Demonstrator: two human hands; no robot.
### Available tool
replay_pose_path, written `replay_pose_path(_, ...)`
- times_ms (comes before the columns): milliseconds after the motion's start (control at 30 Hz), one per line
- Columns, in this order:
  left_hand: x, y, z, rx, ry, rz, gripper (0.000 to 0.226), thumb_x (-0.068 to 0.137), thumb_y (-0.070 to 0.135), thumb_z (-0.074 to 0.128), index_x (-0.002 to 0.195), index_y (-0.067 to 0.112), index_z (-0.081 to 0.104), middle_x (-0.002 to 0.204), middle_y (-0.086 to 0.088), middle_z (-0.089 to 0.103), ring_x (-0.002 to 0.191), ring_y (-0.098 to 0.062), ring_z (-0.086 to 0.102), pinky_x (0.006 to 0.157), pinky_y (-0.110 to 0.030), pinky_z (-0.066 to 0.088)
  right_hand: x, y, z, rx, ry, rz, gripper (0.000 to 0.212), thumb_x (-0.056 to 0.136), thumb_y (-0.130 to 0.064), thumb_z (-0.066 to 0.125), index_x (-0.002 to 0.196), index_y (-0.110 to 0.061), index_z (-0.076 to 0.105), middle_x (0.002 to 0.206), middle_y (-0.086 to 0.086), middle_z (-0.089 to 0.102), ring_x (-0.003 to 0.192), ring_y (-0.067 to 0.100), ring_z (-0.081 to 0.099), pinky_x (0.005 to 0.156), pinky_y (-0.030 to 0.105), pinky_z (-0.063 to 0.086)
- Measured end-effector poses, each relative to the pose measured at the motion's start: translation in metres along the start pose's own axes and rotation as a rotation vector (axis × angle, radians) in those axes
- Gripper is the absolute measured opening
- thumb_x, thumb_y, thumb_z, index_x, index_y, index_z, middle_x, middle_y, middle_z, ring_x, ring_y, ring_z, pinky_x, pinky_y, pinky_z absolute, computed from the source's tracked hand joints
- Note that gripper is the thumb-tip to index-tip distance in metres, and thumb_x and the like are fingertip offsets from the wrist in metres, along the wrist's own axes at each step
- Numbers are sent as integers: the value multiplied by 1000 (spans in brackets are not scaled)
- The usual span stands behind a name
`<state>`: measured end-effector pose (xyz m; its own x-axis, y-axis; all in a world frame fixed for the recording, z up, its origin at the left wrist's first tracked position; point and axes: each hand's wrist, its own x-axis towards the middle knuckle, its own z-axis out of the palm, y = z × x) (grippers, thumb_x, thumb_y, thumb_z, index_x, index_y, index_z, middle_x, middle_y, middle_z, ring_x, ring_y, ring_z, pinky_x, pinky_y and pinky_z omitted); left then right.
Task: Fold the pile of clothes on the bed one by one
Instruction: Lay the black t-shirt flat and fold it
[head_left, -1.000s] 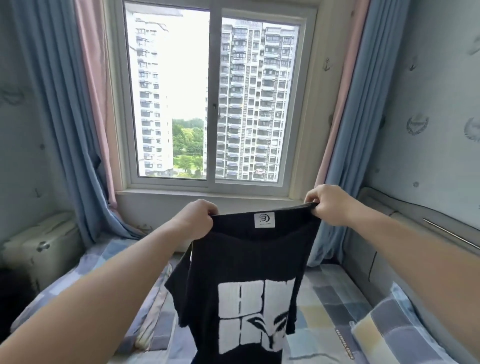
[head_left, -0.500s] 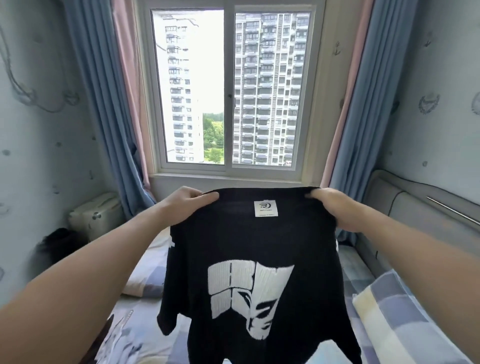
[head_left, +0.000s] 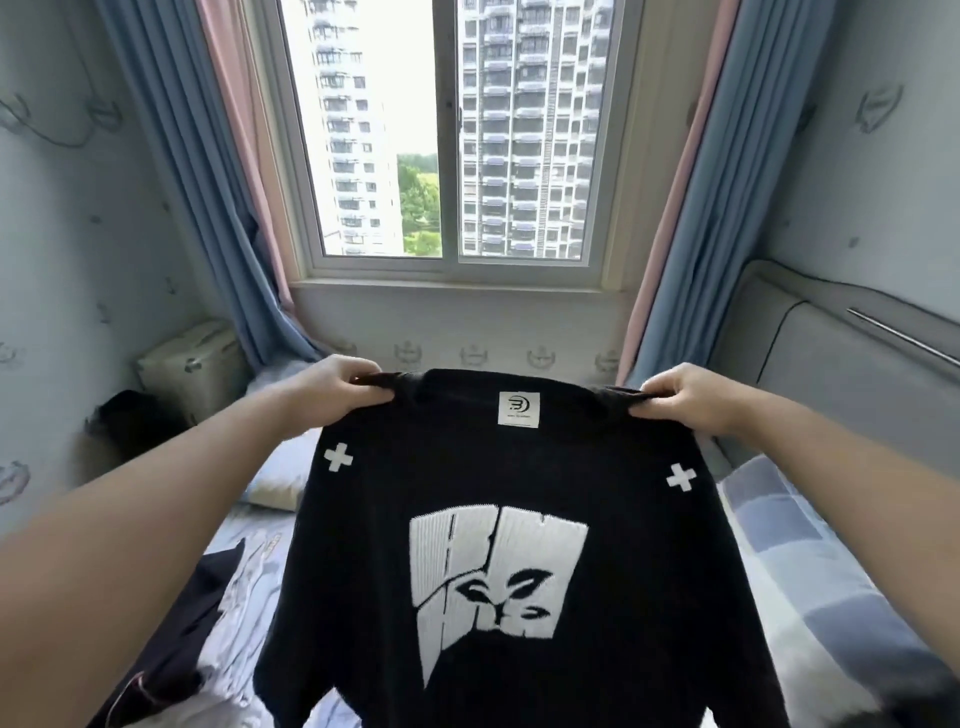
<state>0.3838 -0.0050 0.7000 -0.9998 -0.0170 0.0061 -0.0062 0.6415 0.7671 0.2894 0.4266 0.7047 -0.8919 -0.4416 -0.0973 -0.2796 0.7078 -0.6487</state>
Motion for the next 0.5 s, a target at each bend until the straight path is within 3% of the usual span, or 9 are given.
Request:
replay_pose_path(133, 30, -63, 33, -41, 99, -84, 20, 97, 28, 66, 98, 9, 73, 76, -6, 67, 65, -16, 61, 57, -26, 47, 26, 35, 44, 110, 38, 93, 19, 96, -36, 67, 92, -20, 77, 95, 7, 76, 89, 20, 72, 86, 35, 55)
replay_pose_path(233, 67, -114, 61, 10, 130, -149, 22, 97, 35, 66, 91, 16, 72, 68, -2, 64, 56, -13, 57, 51, -26, 42, 70, 59, 85, 166, 134, 183, 22, 97, -33, 66, 94, -13, 74, 97, 15, 74, 92, 32, 68, 91, 43, 52)
replay_pose_path(367, 138, -192, 107, 134, 101, -232, 24, 98, 34, 64, 88, 12, 66, 71, -5, 60, 65, -23, 54, 57, -32, 39, 156, 99, 144, 93, 95, 326, 23, 98, -33, 63, 88, -14, 70, 87, 5, 71, 85, 25, 65, 79, 37, 50)
replay_pose_path(433, 179, -238, 134, 289, 102, -252, 20, 98, 35, 62, 90, 16, 66, 87, -9, 62, 79, -29, 57, 66, -36, 45, 208, 127, 179, -52, 70, 410, 26, 97, -36, 63, 92, -13, 73, 93, 8, 72, 88, 27, 63, 79, 38, 49)
replay_pose_path(500, 223, -285, 160, 452, 152, -255, 19, 97, 38, 62, 98, 22, 72, 102, -10, 62, 98, -33, 59, 80, -40, 49, 262, 157, 217, -178, 72, 478, 28, 97, -36, 62, 95, -11, 75, 95, 11, 72, 83, 28, 59, 70, 34, 43)
